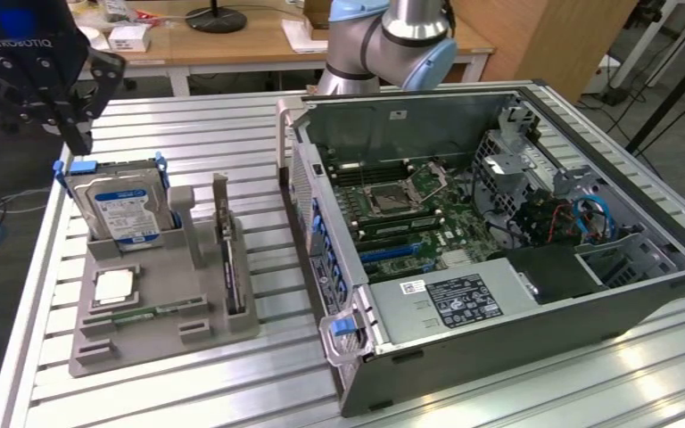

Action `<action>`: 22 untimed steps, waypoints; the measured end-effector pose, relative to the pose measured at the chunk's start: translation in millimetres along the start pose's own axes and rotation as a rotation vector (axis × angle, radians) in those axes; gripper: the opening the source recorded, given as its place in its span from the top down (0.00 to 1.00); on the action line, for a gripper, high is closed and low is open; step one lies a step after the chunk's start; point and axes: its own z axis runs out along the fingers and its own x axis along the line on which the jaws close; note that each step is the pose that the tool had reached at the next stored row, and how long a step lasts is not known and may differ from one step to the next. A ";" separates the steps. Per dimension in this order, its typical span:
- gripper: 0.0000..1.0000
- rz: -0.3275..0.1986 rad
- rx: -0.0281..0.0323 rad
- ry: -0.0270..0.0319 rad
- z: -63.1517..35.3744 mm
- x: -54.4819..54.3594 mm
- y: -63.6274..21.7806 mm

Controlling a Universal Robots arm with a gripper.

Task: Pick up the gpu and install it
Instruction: 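Reach for the gpu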

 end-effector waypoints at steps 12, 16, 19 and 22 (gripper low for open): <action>0.89 0.000 0.0002 0.0020 0.6 -21.6 1.6; 0.89 0.000 0.0003 0.0038 1.1 -39.5 2.9; 0.89 0.000 0.0004 0.0048 1.5 -52.9 3.9; 0.89 0.000 0.0004 0.0056 1.9 -66.8 4.2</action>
